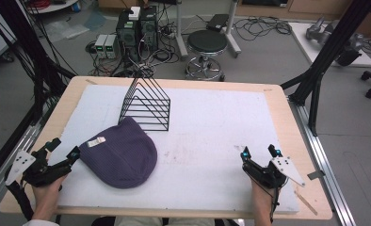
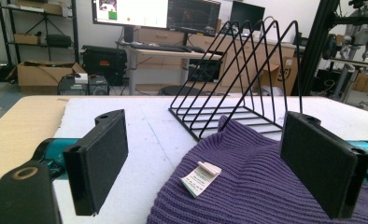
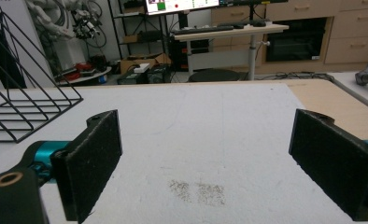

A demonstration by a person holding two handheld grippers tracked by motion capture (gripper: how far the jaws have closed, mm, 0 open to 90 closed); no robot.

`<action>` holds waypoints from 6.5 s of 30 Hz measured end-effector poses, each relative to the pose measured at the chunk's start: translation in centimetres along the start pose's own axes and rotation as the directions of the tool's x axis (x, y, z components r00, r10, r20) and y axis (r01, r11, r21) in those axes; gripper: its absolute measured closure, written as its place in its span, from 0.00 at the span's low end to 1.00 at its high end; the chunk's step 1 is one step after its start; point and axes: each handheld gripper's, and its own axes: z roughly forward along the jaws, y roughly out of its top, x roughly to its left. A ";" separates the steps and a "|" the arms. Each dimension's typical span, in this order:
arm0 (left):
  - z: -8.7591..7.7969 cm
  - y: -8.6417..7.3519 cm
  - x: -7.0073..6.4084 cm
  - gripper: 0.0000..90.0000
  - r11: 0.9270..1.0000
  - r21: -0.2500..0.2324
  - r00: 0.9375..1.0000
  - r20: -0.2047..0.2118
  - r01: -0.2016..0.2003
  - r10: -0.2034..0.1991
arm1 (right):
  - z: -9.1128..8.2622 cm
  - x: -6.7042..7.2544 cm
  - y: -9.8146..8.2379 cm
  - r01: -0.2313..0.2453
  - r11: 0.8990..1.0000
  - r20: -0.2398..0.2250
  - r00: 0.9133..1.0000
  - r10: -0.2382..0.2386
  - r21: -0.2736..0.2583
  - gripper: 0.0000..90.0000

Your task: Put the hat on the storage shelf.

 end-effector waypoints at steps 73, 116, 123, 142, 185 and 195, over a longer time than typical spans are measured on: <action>3.7 1.8 -7.0 0.16 0.949 0.197 0.921 0.352 -0.245 0.165 | 0.1 -0.3 -0.2 -0.023 1.000 -0.012 1.000 0.023 0.009 0.10; 6.4 -0.7 -10.3 0.17 0.750 0.416 0.718 0.687 -0.514 0.111 | 0.0 -0.3 -0.2 -0.011 1.000 -0.019 1.000 0.011 0.015 0.10; 6.7 -1.2 -10.5 0.20 0.689 0.431 0.687 0.715 -0.583 0.134 | 0.0 -0.3 -0.2 -0.016 1.000 -0.020 1.000 0.016 0.013 0.10; 7.2 -1.0 -9.4 0.84 0.672 0.425 0.693 0.697 -0.606 0.185 | -0.1 -0.3 -0.2 -0.035 0.999 -0.013 0.999 0.035 0.014 0.10; 5.4 4.4 -8.0 0.87 0.937 0.168 0.904 0.358 -0.308 0.233 | 0.0 0.2 -0.1 -0.015 1.000 0.015 1.000 0.015 0.004 0.10; 5.6 7.0 -7.9 0.87 0.958 0.069 0.924 0.293 -0.278 0.247 | -0.1 0.3 -0.1 -0.017 1.000 0.015 1.000 0.017 -0.002 0.10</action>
